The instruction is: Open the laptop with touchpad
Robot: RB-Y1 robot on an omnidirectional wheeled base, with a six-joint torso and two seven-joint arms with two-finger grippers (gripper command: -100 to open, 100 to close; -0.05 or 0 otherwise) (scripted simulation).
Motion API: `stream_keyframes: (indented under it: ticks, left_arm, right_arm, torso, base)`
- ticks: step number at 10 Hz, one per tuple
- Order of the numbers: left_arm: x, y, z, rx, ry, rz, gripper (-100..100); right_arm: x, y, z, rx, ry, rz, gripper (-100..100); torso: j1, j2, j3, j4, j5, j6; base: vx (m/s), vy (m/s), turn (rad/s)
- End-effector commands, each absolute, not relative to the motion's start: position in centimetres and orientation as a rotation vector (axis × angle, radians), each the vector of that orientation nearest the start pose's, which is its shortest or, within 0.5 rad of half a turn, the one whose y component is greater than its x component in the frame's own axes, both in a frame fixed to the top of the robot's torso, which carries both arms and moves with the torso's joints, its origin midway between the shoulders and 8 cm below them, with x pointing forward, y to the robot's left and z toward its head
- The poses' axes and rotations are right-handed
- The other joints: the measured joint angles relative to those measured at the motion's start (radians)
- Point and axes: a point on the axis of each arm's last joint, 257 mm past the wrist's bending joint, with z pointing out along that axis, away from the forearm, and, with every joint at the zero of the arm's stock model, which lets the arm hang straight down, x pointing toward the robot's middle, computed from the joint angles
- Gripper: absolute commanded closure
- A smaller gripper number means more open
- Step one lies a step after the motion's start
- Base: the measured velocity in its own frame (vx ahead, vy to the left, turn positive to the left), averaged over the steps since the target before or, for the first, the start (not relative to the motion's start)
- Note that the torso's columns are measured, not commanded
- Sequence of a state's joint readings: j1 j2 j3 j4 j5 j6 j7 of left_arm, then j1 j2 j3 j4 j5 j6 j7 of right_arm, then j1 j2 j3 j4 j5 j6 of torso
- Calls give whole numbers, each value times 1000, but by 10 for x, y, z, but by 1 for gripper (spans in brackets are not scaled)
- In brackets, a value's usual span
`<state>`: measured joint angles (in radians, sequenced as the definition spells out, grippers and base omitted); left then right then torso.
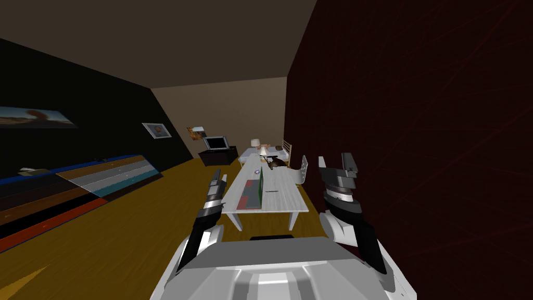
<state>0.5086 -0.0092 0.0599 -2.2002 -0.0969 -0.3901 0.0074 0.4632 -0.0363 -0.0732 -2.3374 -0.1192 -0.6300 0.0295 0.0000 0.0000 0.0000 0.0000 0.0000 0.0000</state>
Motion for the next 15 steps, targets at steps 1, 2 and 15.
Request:
stream_keyframes:
  ticks: [1,2,15]
  left_arm:
    - [370,302,-38,-763,785,-1132,0]
    - [370,302,-38,-763,785,-1132,0]
    - [377,304,-50,-688,950,-1047,-100]
  right_arm:
    - [301,-301,84,503,418,1335,0]
    - [301,-301,84,503,418,1335,0]
    - [301,-301,84,504,418,1335,0]
  torso:
    - [0,40,-82,41,0,0]
    - [0,104,-209,105,0,0]
    - [-1,738,-1476,738,0,0]
  base:
    - [0,0,0]
    - [0,0,0]
    - [0,-25,0]
